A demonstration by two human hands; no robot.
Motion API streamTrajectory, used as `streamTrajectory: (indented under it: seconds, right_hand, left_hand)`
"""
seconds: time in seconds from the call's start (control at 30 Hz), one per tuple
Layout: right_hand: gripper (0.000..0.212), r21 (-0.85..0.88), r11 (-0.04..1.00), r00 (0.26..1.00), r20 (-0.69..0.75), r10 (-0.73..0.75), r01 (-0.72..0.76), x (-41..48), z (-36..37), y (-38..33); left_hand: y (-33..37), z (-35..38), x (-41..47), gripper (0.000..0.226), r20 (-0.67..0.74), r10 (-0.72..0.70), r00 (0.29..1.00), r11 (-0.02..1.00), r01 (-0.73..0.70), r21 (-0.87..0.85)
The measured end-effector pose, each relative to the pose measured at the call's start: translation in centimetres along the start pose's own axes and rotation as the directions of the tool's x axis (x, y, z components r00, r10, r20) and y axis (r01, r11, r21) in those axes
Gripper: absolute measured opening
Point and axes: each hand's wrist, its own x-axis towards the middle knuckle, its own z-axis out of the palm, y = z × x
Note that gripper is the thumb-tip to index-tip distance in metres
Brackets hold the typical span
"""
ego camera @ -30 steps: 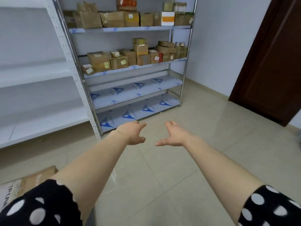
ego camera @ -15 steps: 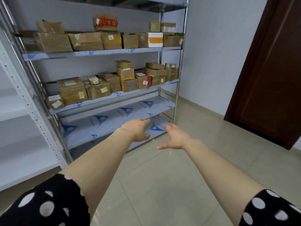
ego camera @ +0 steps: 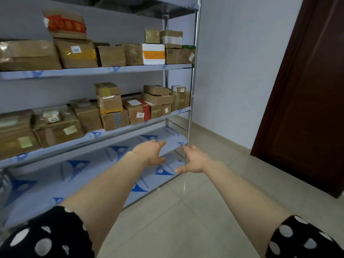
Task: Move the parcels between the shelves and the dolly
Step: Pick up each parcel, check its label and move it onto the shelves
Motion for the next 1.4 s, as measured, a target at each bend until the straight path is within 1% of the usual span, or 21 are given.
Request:
streamTrajectory:
  seconds: [0.13,0.2,0.33,0.5,0.63,0.7,0.73,0.8,0.93,1.0,1.1,1.2,1.3,1.4]
  right_hand:
    - [0.082,0.114,0.993,0.997,-0.075,0.025,-0.016,8.3,-5.3,6.0]
    - [0.076,0.152,0.988,0.996,-0.08,0.032,-0.02,12.1,-6.8,7.9]
    - [0.07,0.125,0.992,0.995,-0.101,0.006,0.007,19.9,-9.1,11.1]
    - [0.063,0.066,0.998,0.987,-0.159,-0.001,0.012,30.4,-12.0,15.3]
    - [0.064,0.032,0.999,0.98,-0.197,-0.009,0.015,40.1,-15.2,18.3]
    - [0.058,0.039,0.999,0.972,-0.235,-0.004,0.014,44.8,-17.0,19.4]
    - [0.055,0.046,0.999,0.971,-0.241,-0.003,0.015,47.0,-17.7,19.8]
    - [0.049,0.074,0.997,0.966,-0.257,-0.008,0.028,51.3,-18.9,20.5]
    - [0.038,0.103,0.993,0.963,-0.267,-0.035,0.065,59.0,-20.7,21.8]
    - [0.039,0.114,0.99,0.962,-0.268,-0.055,0.088,62.8,-21.2,22.4]
    - [0.048,0.145,0.982,0.95,-0.304,-0.07,0.119,68.6,-21.9,23.1]
    - [0.055,0.151,0.984,0.942,-0.332,-0.043,0.098,73.8,-22.6,24.0]
    - [0.066,0.149,0.984,0.946,-0.32,-0.046,0.098,78.4,-22.8,25.1]
    - [0.083,0.142,0.985,0.963,-0.264,-0.054,0.094,82.0,-22.8,25.7]
  left_hand:
    - [1.2,-1.8,10.9,0.069,-0.025,0.015,1.0,1.0,-0.015,-0.001]
    - [1.2,-2.6,15.1,0.069,-0.011,0.01,1.0,1.0,-0.01,0.001]
    - [0.3,-4.4,23.5,0.069,-0.04,-0.024,0.999,0.999,0.025,0.024]
    - [-1.1,-5.9,35.2,0.066,-0.08,-0.018,0.997,1.0,0.02,0.024]
    - [-2.6,-7.0,45.7,0.05,-0.139,-0.009,0.99,1.0,0.013,0.026]
    - [-3.4,-7.9,50.5,0.042,-0.153,-0.01,0.988,1.0,0.009,-0.003]
    - [-3.8,-8.2,52.7,0.042,-0.149,-0.023,0.989,1.0,0.022,-0.01]
    - [-4.6,-9.1,56.6,0.049,-0.146,-0.057,0.988,0.998,0.058,0.005]
    - [-6.2,-10.8,62.9,0.051,-0.192,-0.097,0.977,0.995,0.1,0.009]
    - [-7.0,-11.2,65.8,0.051,-0.207,-0.11,0.972,0.992,0.12,0.036]
    - [-8.0,-11.5,70.1,0.052,-0.202,-0.142,0.969,0.984,0.16,0.075]
    - [-8.4,-11.3,73.8,0.051,-0.189,-0.191,0.963,0.972,0.212,0.097]
    - [-8.2,-10.8,76.9,0.05,-0.186,-0.279,0.942,0.952,0.297,0.074]
    - [-7.5,-10.6,79.5,0.05,-0.135,-0.357,0.924,0.93,0.366,0.042]
